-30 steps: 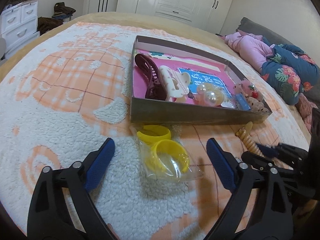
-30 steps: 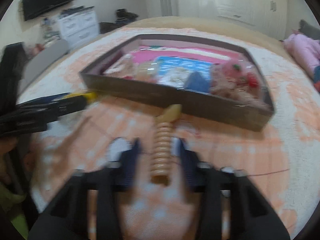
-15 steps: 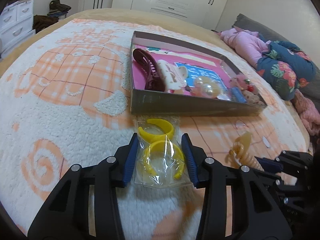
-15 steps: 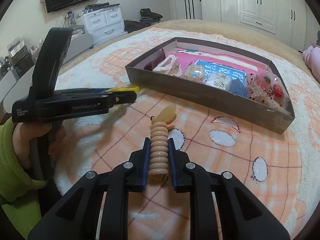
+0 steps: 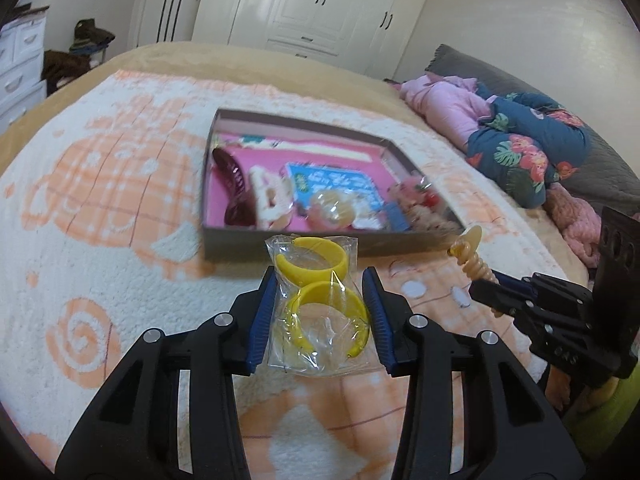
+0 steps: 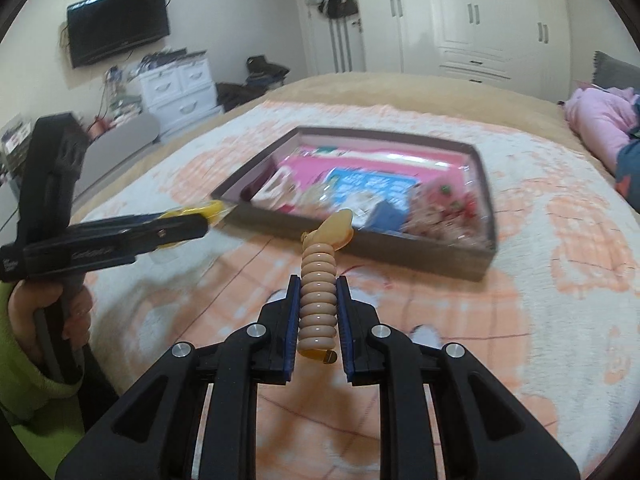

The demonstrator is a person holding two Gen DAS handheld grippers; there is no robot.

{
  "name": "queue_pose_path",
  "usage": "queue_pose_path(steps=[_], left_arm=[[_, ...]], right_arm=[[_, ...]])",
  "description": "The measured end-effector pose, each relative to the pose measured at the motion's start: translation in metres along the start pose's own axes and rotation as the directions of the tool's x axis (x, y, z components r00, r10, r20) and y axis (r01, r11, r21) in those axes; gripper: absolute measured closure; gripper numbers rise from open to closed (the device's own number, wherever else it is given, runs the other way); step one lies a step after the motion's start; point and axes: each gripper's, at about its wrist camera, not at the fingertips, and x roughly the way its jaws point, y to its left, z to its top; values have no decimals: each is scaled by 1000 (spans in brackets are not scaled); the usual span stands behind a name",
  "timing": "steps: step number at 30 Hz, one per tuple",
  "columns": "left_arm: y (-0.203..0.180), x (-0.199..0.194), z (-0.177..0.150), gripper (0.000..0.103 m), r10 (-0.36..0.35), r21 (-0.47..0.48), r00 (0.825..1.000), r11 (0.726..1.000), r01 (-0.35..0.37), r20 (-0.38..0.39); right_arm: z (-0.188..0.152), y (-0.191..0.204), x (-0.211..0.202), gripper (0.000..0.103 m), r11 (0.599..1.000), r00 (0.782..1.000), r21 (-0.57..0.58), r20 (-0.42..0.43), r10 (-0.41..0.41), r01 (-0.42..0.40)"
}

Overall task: Organize jewelry
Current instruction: 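Lower the yellow bands into the tray with the left gripper while the right places the spiral tie there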

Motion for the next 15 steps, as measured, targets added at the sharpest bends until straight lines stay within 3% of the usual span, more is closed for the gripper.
queue_pose_path(steps=[15], left_arm=[[-37, 14, 36, 69, -42, 65, 998, 997, 39, 49]], right_arm=[[22, -42, -17, 86, 993, 990, 62, 96, -103, 97]])
